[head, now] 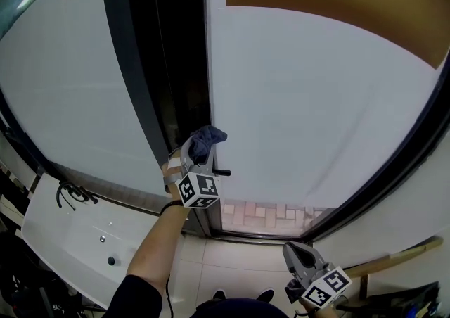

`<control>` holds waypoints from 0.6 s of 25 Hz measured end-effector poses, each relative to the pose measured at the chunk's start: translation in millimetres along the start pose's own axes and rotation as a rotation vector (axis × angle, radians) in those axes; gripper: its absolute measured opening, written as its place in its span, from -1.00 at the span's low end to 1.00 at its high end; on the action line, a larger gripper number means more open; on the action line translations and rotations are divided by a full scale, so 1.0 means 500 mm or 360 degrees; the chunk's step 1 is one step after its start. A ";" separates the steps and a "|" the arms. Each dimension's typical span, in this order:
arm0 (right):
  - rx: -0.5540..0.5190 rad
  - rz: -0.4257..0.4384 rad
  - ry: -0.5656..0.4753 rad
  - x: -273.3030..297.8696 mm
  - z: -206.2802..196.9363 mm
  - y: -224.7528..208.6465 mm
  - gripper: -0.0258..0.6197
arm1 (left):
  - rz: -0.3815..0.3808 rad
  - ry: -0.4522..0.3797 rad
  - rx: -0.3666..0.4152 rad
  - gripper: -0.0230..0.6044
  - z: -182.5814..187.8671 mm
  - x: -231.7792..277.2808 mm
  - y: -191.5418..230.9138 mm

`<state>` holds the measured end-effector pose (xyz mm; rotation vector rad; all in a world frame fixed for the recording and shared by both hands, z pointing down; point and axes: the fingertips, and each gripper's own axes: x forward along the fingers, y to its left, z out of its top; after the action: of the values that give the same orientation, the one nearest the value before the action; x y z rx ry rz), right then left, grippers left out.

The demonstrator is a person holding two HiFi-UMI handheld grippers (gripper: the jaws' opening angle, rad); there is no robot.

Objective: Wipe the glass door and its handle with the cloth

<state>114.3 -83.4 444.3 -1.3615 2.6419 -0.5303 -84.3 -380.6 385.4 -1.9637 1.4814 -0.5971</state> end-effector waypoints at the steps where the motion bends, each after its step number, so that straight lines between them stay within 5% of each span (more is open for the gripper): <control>1: 0.0015 -0.0018 0.0012 -0.007 -0.007 -0.010 -0.91 | -0.0005 -0.0006 -0.0045 -0.39 0.004 0.000 -0.004; 6: 0.0111 -0.0059 0.0030 -0.026 -0.021 -0.041 -0.91 | -0.0018 -0.0071 -0.0103 -0.39 0.031 0.003 -0.037; 11: 0.0129 -0.0032 0.0005 -0.025 -0.004 -0.044 -0.91 | -0.0160 -0.0112 0.0074 -0.39 0.070 0.031 -0.122; 15: 0.0116 -0.0018 -0.0005 -0.037 0.004 -0.042 -0.91 | -0.0120 -0.0104 -0.0006 -0.39 0.079 0.035 -0.130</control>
<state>142.0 -80.2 449.1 -1.3559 2.5868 -0.6191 -8.2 -376.9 402.5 -2.0300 1.3754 -0.5567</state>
